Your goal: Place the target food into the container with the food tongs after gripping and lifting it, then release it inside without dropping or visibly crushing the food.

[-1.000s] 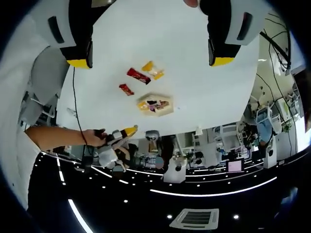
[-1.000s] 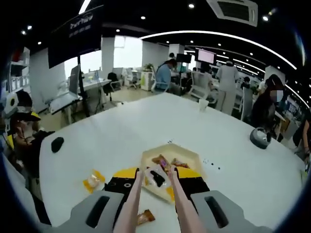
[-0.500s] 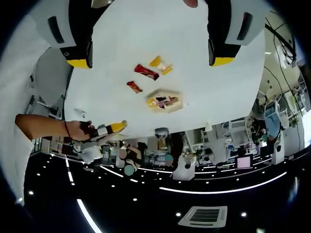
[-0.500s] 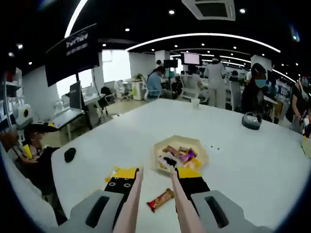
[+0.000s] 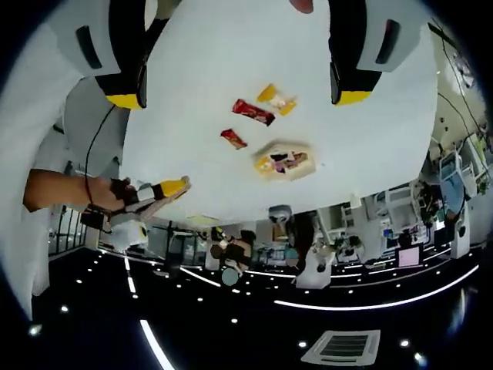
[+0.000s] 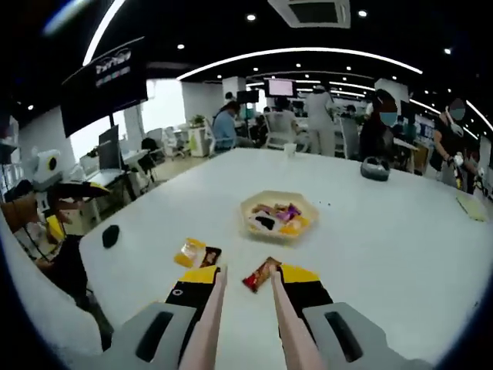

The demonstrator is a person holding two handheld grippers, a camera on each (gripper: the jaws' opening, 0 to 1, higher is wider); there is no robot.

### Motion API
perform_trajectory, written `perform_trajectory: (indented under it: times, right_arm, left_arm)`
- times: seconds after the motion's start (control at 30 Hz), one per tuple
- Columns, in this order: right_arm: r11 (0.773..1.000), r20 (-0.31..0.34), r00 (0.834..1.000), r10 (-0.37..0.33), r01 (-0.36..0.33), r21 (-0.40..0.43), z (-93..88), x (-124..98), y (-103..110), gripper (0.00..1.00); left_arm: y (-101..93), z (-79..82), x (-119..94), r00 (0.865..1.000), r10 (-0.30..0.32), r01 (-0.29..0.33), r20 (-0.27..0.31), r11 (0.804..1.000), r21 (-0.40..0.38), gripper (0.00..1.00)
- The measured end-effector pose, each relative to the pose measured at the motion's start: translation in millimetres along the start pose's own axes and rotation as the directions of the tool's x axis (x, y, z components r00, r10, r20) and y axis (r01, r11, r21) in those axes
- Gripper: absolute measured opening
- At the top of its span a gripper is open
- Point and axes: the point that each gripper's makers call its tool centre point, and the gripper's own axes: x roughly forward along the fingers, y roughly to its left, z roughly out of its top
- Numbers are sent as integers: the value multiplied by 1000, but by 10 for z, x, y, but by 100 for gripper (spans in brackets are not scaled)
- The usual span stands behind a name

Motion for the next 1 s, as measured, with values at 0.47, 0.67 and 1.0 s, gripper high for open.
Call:
perform_trajectory:
  times: [0.47,0.67,1.0]
  right_arm:
    - [997,-25,1000,-16,17,73,-234,-97,12,28]
    - [998,-14,1000,-1,2,70,-182,-68,23,28]
    - [999,-26,1000,6,-5,53,-194,-45,13,28]
  left_arm:
    - [-19,-28,70,999,-23,23,-29,1000,15,99]
    - [-28,-33,24,1000,-15,16,-24,1000,2,99]
    - [-20,-43,0,1000,-2,2,-20,1000,-4,99]
